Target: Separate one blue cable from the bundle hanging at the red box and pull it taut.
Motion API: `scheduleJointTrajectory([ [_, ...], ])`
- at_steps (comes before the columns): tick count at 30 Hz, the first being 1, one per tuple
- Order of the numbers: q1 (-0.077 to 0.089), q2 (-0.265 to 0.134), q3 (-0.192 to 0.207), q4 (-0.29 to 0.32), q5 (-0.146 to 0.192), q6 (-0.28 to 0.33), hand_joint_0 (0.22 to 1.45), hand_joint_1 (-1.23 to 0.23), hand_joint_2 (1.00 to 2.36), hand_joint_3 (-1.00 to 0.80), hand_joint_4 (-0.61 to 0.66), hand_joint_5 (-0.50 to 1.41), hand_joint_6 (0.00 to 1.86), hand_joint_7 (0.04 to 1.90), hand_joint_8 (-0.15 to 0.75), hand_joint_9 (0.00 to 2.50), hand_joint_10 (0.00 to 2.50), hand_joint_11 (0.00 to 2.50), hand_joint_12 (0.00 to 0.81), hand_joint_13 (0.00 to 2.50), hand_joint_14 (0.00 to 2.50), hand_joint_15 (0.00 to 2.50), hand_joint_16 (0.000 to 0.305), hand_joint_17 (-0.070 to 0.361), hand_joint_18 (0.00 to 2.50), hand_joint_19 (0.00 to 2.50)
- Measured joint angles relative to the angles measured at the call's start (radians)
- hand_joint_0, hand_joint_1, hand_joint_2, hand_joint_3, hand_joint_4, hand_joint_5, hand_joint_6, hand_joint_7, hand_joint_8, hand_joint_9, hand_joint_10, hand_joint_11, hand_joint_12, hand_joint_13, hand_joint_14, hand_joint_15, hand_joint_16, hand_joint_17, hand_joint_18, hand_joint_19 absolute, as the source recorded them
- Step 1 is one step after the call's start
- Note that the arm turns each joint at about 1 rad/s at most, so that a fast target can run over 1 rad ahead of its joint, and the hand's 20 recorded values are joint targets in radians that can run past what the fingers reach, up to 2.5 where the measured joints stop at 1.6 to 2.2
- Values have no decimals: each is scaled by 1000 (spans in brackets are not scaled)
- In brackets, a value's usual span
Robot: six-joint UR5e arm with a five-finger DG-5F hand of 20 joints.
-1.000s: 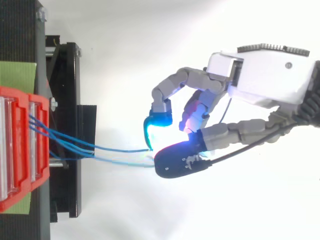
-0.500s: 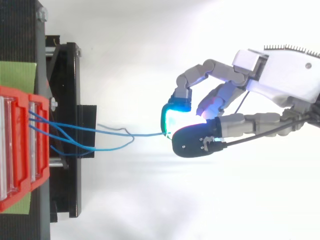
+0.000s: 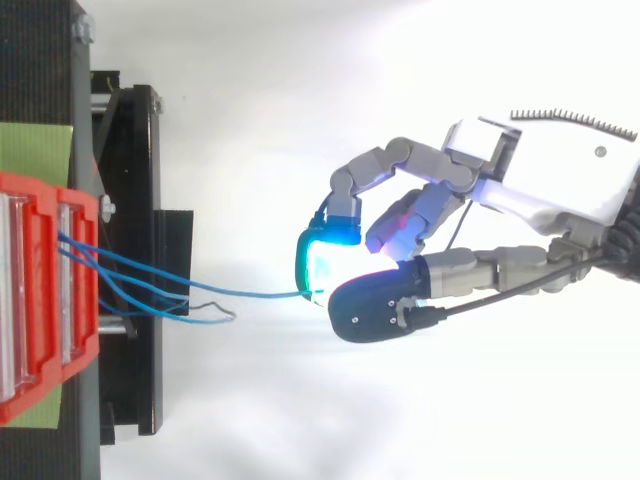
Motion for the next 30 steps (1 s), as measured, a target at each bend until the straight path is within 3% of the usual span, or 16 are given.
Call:
scheduleJointTrajectory([
  [8, 8, 0, -32, 88, 1, 1, 613, -657, 1000, -500, 0, -181, 918, 1047, 192, 1336, 10, 1515, 293, 1034, 27, 707, 39, 87, 635, 451],
  [23, 9, -1, -36, 99, 5, -4, 544, -658, 1000, -500, 46, -197, 918, 991, 207, 1328, 2, 1636, 314, 1197, 28, 1065, 42, 94, 663, 450],
  [30, 10, -2, -36, 104, 5, -20, 492, -634, 1000, -500, 69, -200, 921, 948, 229, 1301, 178, 1529, 330, 1239, 26, 1105, 47, 105, 698, 434],
])
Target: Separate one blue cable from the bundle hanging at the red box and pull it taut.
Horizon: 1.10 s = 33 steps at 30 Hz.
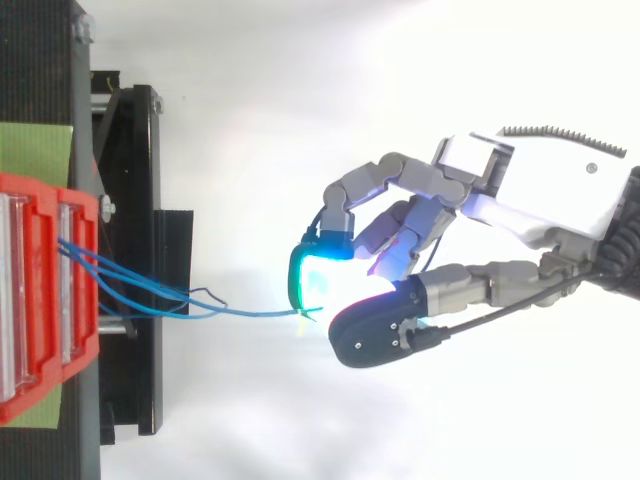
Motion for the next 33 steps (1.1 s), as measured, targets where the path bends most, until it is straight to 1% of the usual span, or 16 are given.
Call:
scheduleJointTrajectory([
  [1, 0, 0, 0, 1, 0, -2, 486, -633, 1000, -500, 71, -200, 921, 953, 239, 1300, 193, 1512, 338, 1246, 25, 1111, 47, 107, 701, 432],
  [6, 1, 0, 0, 2, 0, -7, 477, -653, 1000, -500, 77, -200, 922, 943, 235, 1296, 216, 1506, 338, 1253, 24, 1110, 49, 109, 705, 426],
  [9, 2, 0, 0, 3, 0, -8, 519, -694, 1000, -500, 59, -199, 920, 967, 211, 1314, 149, 1565, 312, 1245, 27, 1130, 46, 103, 685, 450],
  [10, 2, 0, 0, 3, 0, -8, 568, -682, 1000, -500, 42, -197, 919, 994, 200, 1334, 87, 1627, 296, 1244, 28, 1146, 43, 97, 672, 470],
  [12, 2, 0, 0, 3, 0, -8, 618, -655, 1000, -500, 27, -191, 919, 1011, 178, 1355, 80, 1671, 284, 1250, 28, 1158, 42, 95, 669, 475],
  [13, 2, 0, 0, 3, 0, -8, 628, -657, 1000, -500, 17, -190, 920, 1033, 189, 1367, 80, 1670, 282, 1257, 28, 1163, 42, 93, 674, 485],
  [14, 2, 0, 0, 3, 0, -8, 630, -658, 1000, -498, 6, -188, 924, 1035, 176, 1368, 96, 1668, 286, 1258, 29, 1170, 42, 93, 676, 483],
  [18, 2, 0, 0, 3, 0, -8, 638, -677, 1010, -392, -24, -186, 935, 1060, 186, 1367, 187, 1646, 281, 1267, 28, 1178, 41, 93, 683, 483],
  [19, 2, 0, 0, 3, 0, -8, 637, -687, 1014, -348, -35, -184, 938, 1067, 182, 1370, 193, 1652, 287, 1266, 28, 1172, 41, 93, 684, 484],
  [23, 2, 0, 0, 3, 0, -8, 638, -698, 1019, -271, -67, -178, 941, 1081, 187, 1381, 184, 1663, 286, 1265, 28, 1173, 41, 93, 684, 492],
  [26, 2, 0, 0, 4, 0, -8, 639, -703, 1020, -250, -78, -176, 942, 1087, 178, 1387, 171, 1679, 287, 1263, 28, 1177, 42, 94, 685, 492],
  [33, 2, 0, 0, 13, 0, -8, 650, -710, 1019, -264, -84, -176, 942, 1096, 171, 1387, 147, 1690, 284, 1252, 28, 1176, 42, 94, 684, 500],
])
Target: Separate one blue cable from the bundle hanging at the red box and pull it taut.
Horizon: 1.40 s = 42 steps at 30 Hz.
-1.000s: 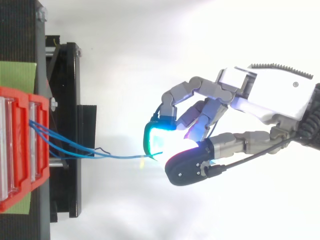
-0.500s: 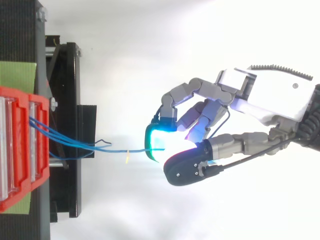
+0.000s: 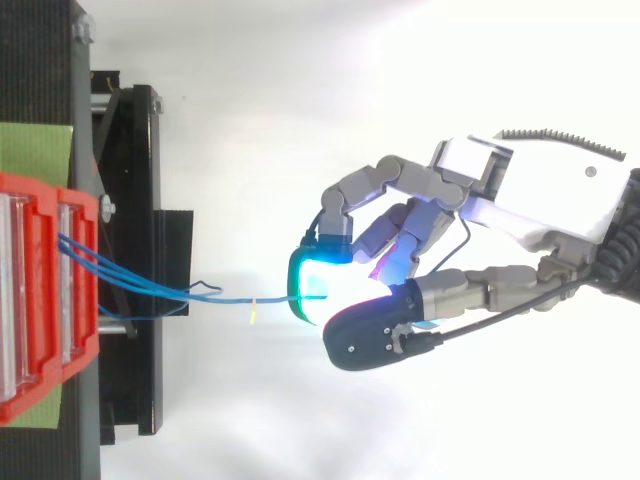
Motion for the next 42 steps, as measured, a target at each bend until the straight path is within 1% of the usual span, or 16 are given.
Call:
scheduleJointTrajectory([
  [12, 2, 1, 0, 17, -2, 3, 656, -707, 1018, -279, -64, -177, 942, 1092, 176, 1373, 121, 1705, 291, 1226, 29, 1158, 42, 95, 675, 499],
  [42, 3, 1, 0, 14, 0, 0, 653, -692, 1019, -269, -41, -179, 943, 1085, 194, 1351, 6, 1696, 293, 1190, 28, 1123, 42, 94, 651, 509],
])
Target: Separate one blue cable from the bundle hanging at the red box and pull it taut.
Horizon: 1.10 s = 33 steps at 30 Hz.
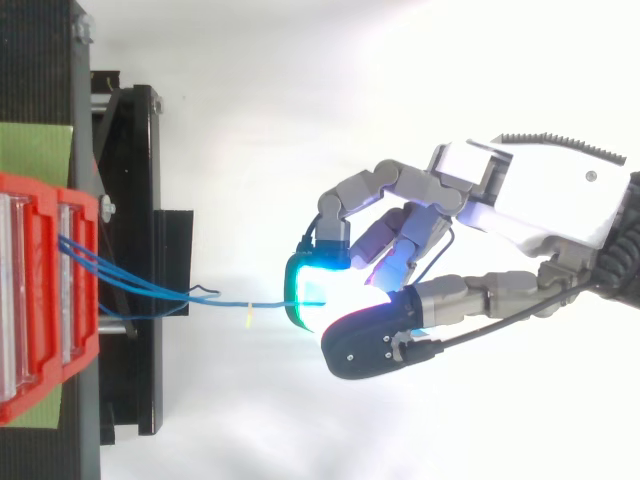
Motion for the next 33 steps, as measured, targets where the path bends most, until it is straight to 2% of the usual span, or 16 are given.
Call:
scheduleJointTrajectory([
  [33, 0, 0, 0, 0, -1, 0, 654, -690, 1019, -274, -44, -179, 945, 1072, 195, 1351, 29, 1695, 293, 1185, 30, 1130, 41, 92, 651, 511],
])
